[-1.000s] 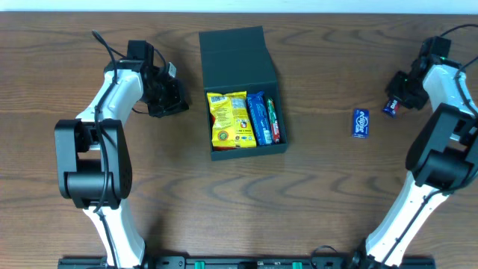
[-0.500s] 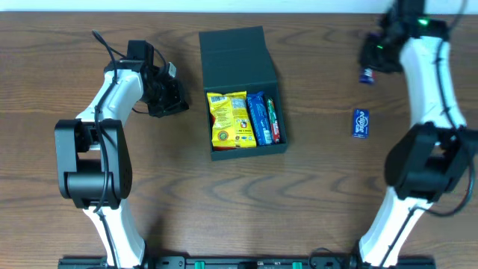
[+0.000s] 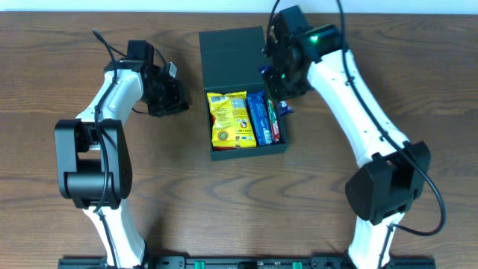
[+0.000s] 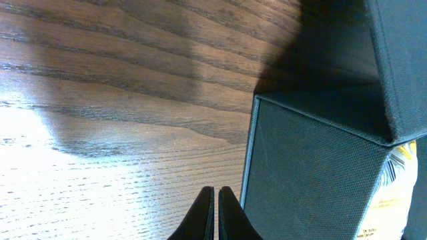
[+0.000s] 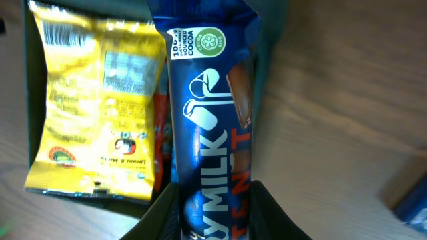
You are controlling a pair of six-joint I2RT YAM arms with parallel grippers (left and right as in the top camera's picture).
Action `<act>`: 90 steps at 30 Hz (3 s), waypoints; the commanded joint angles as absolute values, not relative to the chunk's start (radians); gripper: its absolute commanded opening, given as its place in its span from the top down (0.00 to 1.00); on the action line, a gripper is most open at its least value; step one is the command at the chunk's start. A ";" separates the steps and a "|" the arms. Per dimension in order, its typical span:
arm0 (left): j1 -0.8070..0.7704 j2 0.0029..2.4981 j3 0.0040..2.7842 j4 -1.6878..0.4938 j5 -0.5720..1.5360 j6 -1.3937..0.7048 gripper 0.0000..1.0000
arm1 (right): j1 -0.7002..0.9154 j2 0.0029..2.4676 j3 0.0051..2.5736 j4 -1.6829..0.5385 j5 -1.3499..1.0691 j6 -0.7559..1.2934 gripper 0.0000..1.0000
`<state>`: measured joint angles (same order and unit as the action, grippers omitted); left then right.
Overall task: Pack container
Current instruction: 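Lower the Dairy Milk bar into the box with the right gripper, then move the right gripper to the blue Eclipse tin and grasp it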
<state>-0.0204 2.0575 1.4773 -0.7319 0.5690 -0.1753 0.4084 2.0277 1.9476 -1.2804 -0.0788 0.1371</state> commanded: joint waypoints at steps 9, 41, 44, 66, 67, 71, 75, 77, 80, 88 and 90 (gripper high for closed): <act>-0.020 2.072 1.488 -0.736 0.567 -0.133 0.94 | 0.449 2.014 1.717 -1.112 -0.075 0.277 0.98; -0.020 2.072 1.488 -0.752 0.569 -0.115 0.94 | 0.470 1.873 1.705 -0.974 0.115 0.312 0.98; -0.020 2.072 1.488 -0.751 0.569 -0.115 0.94 | 0.471 1.878 1.700 -0.976 0.081 0.248 0.99; -0.020 2.072 1.488 -0.760 0.569 -0.115 0.94 | 0.482 2.148 1.674 -0.960 0.020 0.141 0.99; -0.020 2.072 1.488 -0.759 0.569 -0.115 0.94 | 0.482 2.153 1.674 -0.959 0.036 0.141 0.99; -0.020 2.072 1.488 -0.759 0.569 -0.115 0.94 | 0.482 2.153 1.674 -0.962 0.117 0.164 0.99; -0.020 2.072 1.488 -0.759 0.569 -0.115 0.94 | 0.482 2.153 1.674 -0.965 0.121 0.171 0.99; -0.020 2.072 1.488 -0.759 0.567 -0.115 0.94 | 0.482 2.148 1.681 -0.970 0.091 0.171 0.99; -0.020 2.072 1.488 -0.759 0.566 -0.115 0.94 | 0.479 2.114 1.704 -0.990 0.018 0.171 0.99; -0.020 2.072 1.488 -0.758 0.566 -0.115 0.94 | 0.427 1.879 1.745 -1.002 -0.001 -0.023 0.99; -0.020 2.072 1.488 -0.758 0.566 -0.115 0.94 | 0.386 1.806 1.747 -1.021 0.041 -0.062 0.99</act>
